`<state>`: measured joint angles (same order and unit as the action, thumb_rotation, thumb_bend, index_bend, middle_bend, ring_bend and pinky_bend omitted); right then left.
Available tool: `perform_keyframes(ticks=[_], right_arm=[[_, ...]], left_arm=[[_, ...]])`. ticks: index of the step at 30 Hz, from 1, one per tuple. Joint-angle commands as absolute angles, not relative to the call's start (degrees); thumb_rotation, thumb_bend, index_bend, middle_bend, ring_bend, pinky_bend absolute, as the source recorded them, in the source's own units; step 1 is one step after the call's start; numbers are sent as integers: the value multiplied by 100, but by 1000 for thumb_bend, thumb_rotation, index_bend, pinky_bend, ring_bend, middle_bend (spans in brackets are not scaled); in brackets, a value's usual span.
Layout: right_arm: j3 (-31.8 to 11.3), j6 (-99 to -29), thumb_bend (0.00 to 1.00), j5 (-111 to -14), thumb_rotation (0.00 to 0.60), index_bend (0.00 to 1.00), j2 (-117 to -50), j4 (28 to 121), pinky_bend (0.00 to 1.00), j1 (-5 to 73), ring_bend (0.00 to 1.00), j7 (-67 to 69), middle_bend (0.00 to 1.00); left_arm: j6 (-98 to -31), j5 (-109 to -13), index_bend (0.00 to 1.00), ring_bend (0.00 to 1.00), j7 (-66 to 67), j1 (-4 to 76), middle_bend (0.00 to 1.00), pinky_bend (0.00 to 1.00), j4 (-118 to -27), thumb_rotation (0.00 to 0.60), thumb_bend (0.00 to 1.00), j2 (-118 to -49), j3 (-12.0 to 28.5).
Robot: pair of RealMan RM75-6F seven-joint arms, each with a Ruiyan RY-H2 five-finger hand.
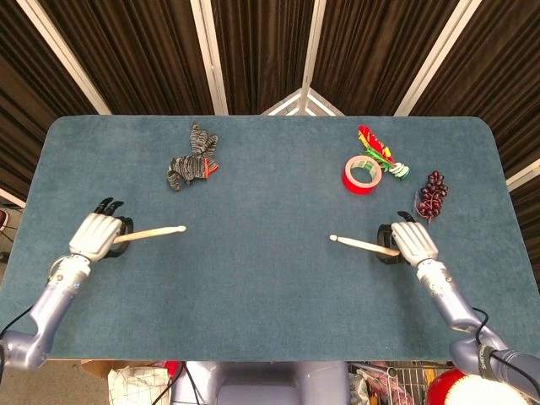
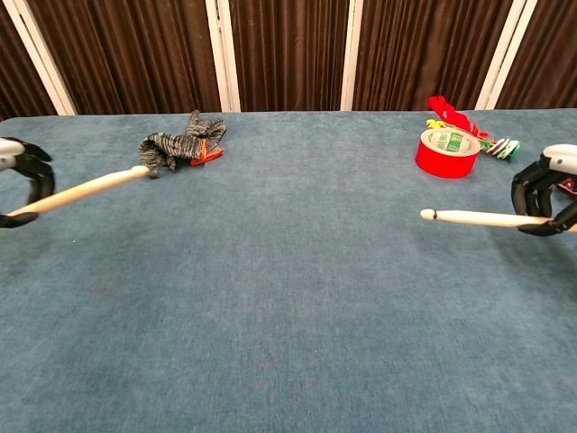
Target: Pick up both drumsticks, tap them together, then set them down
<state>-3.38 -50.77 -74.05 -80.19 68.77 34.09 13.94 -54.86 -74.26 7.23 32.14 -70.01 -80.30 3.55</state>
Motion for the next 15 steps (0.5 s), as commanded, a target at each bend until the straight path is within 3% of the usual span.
perform_keyframes(ticks=[1, 6, 15], right_arm=[[-339, -4984, 192, -7340, 600, 533, -8015, 6867, 95, 3398, 500, 1307, 502], [-412, -4824, 150, -7133, 600, 333, -7904, 6989, 95, 3421, 464, 1092, 354], [-631, -4814, 114, -6838, 600, 306, -7509, 7647, 95, 3418, 452, 695, 308]], left_arm=[[-5445, -7400, 446, 75, 788, 3257, 475, 55, -6992, 600, 536, -8077, 388], [-5403, -7297, 349, 32, 933, 3294, 354, 39, -7107, 600, 533, -7909, 458], [-5224, -6937, 308, 0, 1143, 3281, 268, 29, -7833, 600, 530, -7262, 535]])
